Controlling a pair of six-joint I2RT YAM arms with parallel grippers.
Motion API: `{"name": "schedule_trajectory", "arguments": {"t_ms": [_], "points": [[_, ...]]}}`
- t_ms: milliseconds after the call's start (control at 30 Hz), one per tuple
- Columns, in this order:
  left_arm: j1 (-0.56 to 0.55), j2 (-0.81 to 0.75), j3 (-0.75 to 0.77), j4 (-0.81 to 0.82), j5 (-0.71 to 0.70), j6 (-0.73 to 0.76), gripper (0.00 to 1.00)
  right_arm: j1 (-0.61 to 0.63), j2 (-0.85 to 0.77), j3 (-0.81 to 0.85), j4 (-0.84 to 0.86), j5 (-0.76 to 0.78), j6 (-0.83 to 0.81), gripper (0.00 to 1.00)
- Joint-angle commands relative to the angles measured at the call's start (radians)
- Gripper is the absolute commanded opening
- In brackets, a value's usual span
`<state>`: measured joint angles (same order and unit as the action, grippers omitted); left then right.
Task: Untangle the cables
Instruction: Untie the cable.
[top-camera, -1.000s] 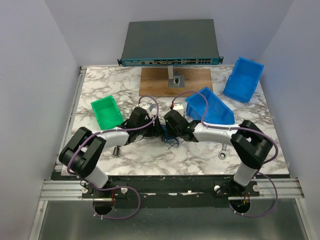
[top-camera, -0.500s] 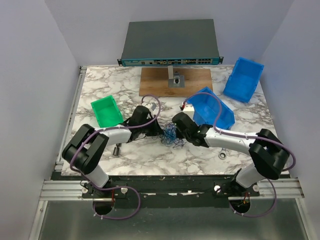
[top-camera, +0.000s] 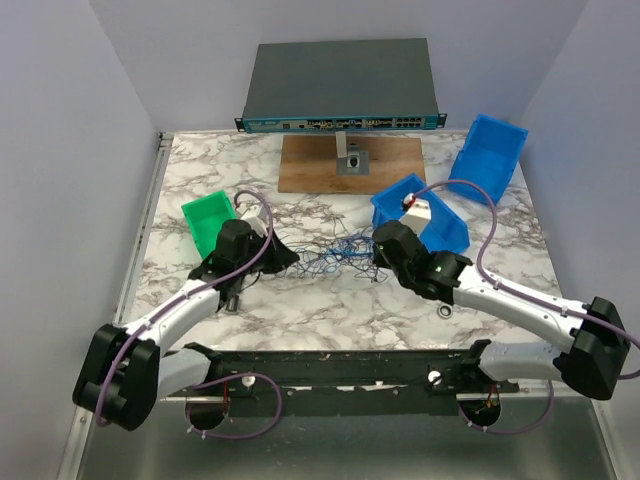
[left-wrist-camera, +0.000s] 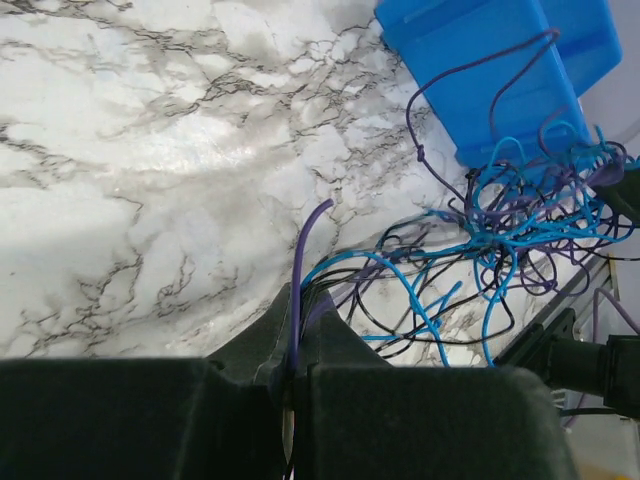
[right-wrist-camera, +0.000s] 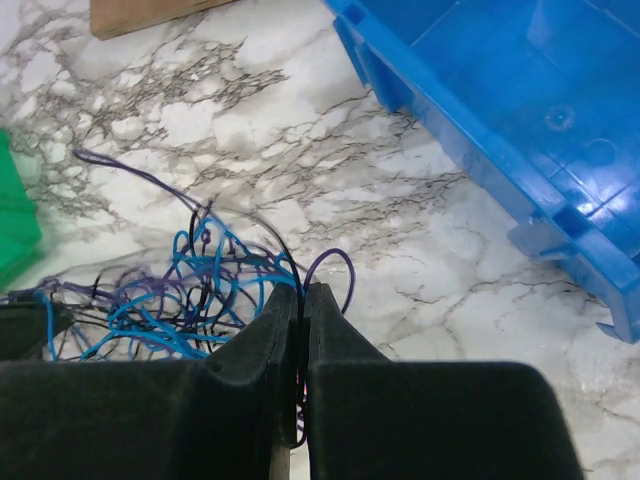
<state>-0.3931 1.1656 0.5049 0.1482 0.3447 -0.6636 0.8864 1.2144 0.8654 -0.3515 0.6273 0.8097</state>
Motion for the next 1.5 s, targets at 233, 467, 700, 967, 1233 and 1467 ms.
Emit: {"name": "schedule_trajectory", "arguments": {"t_ms": [233, 467, 700, 967, 1233, 1467], "points": [[0.065, -0.184, -0.086, -0.153, -0.231, 0.053, 0.0, -0.043, -0.036, -0.035, -0.213, 0.194, 0.061, 0.62], [-0.04, -0.076, -0.036, -0.129, -0.119, 0.079, 0.0, -0.043, -0.033, -0.083, 0.021, -0.153, -0.15, 0.76], [-0.085, -0.105, 0.015, -0.237, -0.185, 0.066, 0.13, -0.043, 0.017, -0.064, 0.052, -0.238, -0.2, 0.83], [-0.11, -0.24, 0.064, -0.402, -0.384, 0.077, 0.72, -0.043, 0.11, -0.063, 0.17, -0.441, -0.241, 0.82], [-0.124, -0.108, 0.252, -0.415, -0.4, 0.196, 0.77, -0.017, 0.262, -0.012, 0.214, -0.434, -0.223, 0.82], [-0.173, 0.168, 0.337, -0.388, -0.346, 0.204, 0.78, -0.004, 0.358, -0.016, 0.302, -0.4, -0.166, 0.81]]}}
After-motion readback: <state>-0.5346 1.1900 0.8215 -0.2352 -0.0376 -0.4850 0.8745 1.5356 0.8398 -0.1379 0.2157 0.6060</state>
